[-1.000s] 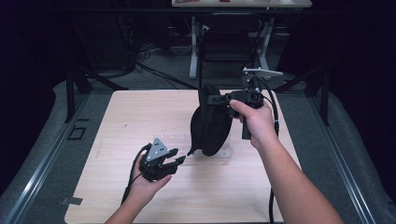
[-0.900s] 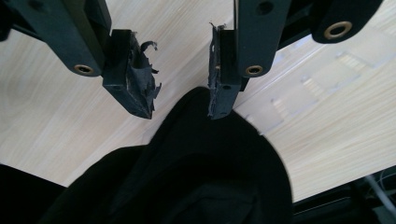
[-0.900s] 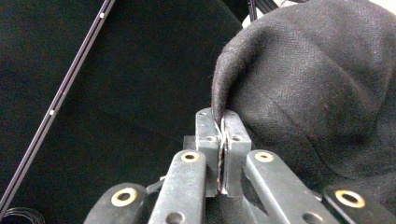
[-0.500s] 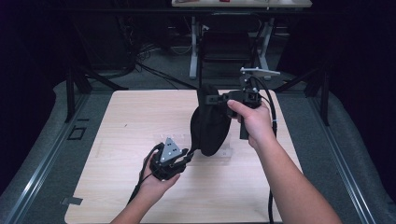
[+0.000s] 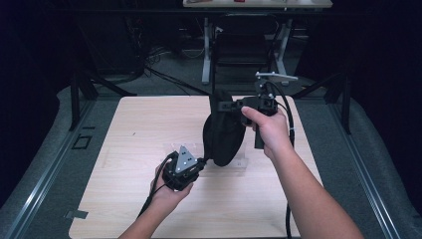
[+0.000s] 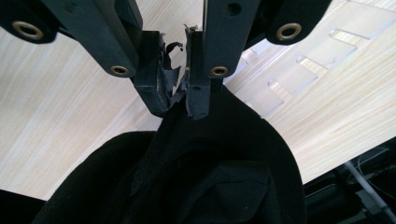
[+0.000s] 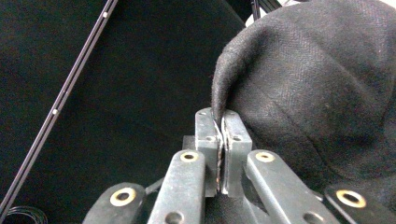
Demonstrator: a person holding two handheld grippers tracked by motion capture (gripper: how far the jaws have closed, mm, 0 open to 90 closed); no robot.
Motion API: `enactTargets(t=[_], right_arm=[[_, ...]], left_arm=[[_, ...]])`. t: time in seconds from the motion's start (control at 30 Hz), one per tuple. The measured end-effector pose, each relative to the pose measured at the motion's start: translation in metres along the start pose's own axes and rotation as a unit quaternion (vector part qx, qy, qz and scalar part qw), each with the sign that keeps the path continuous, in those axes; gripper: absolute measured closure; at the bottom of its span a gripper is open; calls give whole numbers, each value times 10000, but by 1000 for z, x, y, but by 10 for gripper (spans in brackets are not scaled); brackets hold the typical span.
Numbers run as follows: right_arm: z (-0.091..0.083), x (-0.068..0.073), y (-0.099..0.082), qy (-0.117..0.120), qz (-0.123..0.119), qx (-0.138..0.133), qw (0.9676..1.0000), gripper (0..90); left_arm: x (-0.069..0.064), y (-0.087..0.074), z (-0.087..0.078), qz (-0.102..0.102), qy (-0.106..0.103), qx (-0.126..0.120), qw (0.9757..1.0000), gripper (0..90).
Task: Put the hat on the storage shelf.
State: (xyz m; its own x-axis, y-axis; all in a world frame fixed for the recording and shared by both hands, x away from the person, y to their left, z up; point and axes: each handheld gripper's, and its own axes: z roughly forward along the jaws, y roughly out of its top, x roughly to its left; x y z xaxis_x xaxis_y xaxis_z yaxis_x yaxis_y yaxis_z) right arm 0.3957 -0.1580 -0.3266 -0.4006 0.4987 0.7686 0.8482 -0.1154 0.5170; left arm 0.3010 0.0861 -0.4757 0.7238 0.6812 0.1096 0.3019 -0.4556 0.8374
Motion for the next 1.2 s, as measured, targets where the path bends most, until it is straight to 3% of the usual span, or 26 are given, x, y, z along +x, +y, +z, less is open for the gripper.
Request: enactTargets(t=[0.27,0.5,0.6,0.87,1.2], right_arm=[[-5,1,-3,30,-52,-161,9999,768],[-15,3,-4,-3,-192,-265,9995,742],[-22,2,-5,-138,-259,-358,9989,739],[-47,-19,-13,-323,-155,-544,9979,741],[-70,-31,-22,-505,-203,-710,9960,729]], left_arm=[[-2,-2,0,93,62,-11,9999,830],[-1,-5,-1,109,85,-45,9999,836],[1,-7,-2,89,123,-27,9999,840],[7,-15,-6,105,268,91,9995,856],[11,-33,-1,11,348,316,9989,854]])
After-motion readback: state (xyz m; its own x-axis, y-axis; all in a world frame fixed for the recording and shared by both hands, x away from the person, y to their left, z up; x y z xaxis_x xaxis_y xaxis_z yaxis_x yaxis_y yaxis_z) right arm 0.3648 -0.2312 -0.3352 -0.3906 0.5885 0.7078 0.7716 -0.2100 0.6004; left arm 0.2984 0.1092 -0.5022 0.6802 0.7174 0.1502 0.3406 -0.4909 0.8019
